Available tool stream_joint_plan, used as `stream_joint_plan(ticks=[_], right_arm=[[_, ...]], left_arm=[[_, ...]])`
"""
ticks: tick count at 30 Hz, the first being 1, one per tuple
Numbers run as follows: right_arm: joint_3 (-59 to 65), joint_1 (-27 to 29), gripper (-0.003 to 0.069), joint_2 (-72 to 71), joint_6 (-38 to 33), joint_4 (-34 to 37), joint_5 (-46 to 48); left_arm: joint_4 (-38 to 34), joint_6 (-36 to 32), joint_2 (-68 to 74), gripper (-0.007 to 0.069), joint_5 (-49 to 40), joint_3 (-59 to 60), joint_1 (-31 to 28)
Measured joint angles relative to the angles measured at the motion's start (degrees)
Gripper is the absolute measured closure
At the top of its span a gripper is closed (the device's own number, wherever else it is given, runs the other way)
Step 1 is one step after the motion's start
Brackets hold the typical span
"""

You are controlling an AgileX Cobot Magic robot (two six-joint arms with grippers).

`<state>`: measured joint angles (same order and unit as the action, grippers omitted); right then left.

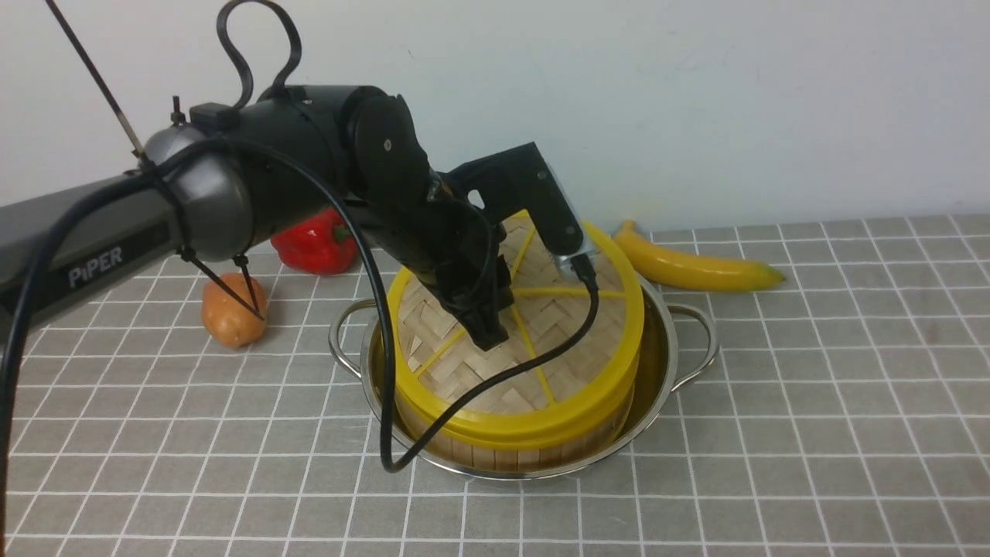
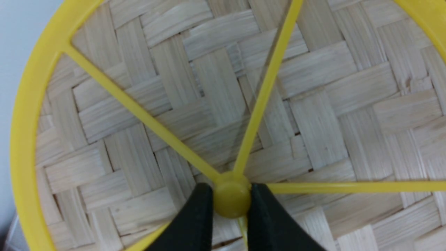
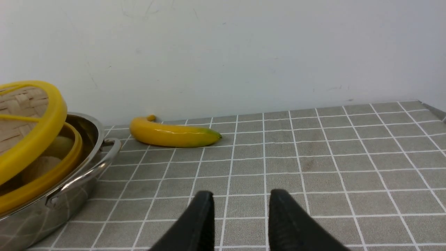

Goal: Place the steamer in the pot on the grey tablecloth, and put the lid on the steamer.
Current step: 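Place the yellow bamboo steamer lid onto the steamer in the pot with the left gripper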

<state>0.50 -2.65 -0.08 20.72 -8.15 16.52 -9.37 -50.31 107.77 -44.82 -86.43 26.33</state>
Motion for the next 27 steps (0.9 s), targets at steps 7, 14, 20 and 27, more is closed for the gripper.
stream_joint_plan(ticks=[7,14,20,27], right_arm=[[0.0,0.0,0.0417,0.0,0.0,0.0,0.0],[0.0,0.0,0.0417,0.0,0.0,0.0,0.0],[0.0,0.0,0.0417,0.0,0.0,0.0,0.0],[0.0,0.0,0.0417,0.0,0.0,0.0,0.0]], left_arm=[[0.0,-0.01,0.0,0.0505,0.0,0.0,0.0],[-0.05,-0.06,0.0,0.0488,0.09,0.0,0.0],[-0.41,-0.06,0.0,0.0365,1.51,-0.05,0.0],[-0.44,-0.06,0.0,0.0265,1.67,-0.05,0.0]])
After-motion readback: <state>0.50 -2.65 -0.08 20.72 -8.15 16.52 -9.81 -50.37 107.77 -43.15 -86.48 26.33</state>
